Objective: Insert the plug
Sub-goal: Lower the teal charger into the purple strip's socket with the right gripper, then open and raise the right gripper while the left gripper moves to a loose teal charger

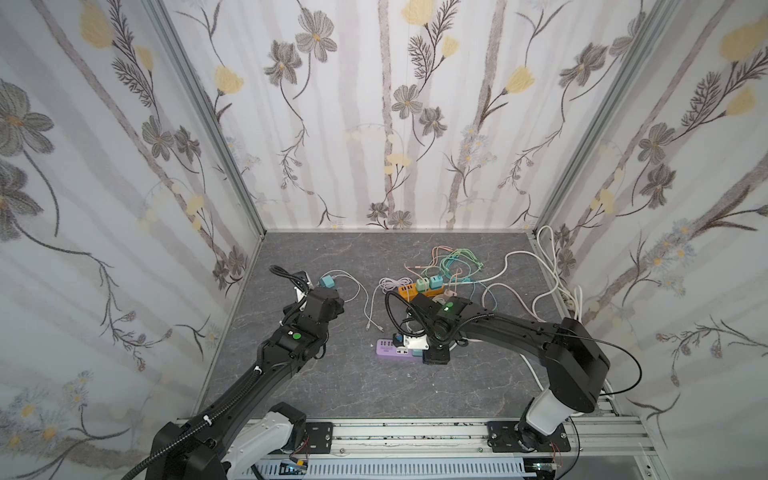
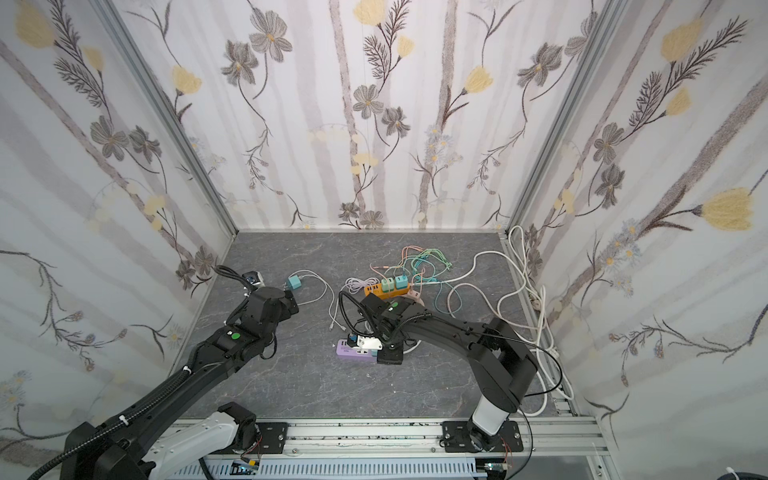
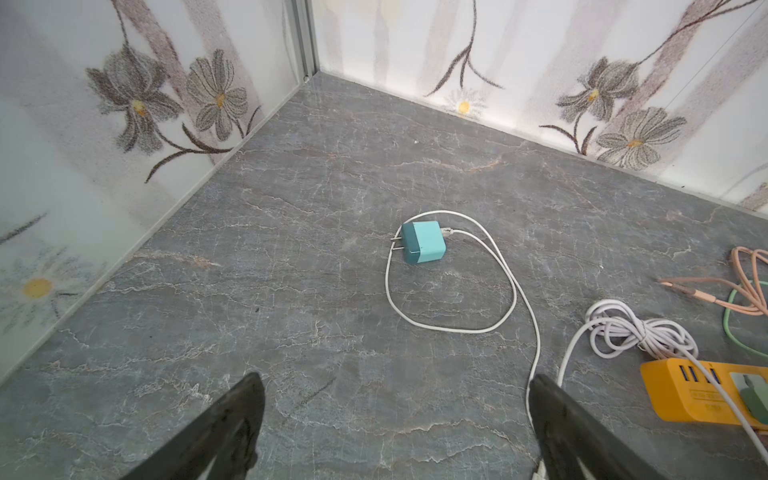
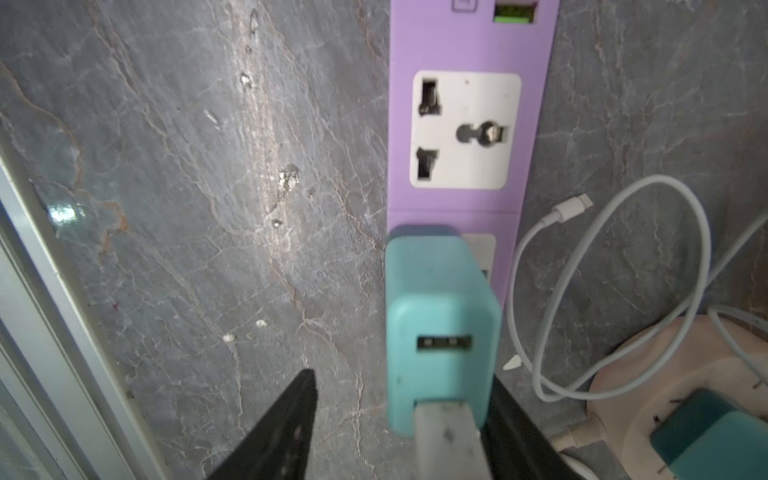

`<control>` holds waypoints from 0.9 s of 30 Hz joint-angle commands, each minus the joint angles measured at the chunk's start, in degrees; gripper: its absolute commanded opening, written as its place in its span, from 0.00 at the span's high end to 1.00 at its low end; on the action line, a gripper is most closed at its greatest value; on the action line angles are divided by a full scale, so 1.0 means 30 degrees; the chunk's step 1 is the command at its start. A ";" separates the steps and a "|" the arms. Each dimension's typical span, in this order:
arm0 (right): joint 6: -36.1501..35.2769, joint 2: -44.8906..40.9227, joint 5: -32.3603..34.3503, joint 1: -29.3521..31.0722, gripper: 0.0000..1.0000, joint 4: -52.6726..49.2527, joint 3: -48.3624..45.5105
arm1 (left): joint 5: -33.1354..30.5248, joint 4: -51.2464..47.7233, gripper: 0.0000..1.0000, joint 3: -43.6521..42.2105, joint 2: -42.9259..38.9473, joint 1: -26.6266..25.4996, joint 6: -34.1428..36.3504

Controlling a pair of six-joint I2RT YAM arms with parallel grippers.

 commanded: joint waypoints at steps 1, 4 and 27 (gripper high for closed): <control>0.0176 -0.0811 -0.0078 -0.0144 0.01 0.0353 -0.0445 | 0.0853 -0.0813 0.00 0.0604 0.0683 0.0218 0.0036; 0.0591 -0.1905 -0.0320 -0.0351 0.01 0.0775 -0.1146 | 0.1731 -0.0736 0.00 0.1141 0.1553 0.0557 0.0324; 0.5200 -1.3883 0.1627 -0.2630 0.01 1.1253 -0.8778 | 0.8102 -1.1023 0.27 1.5770 1.7387 0.4454 1.1962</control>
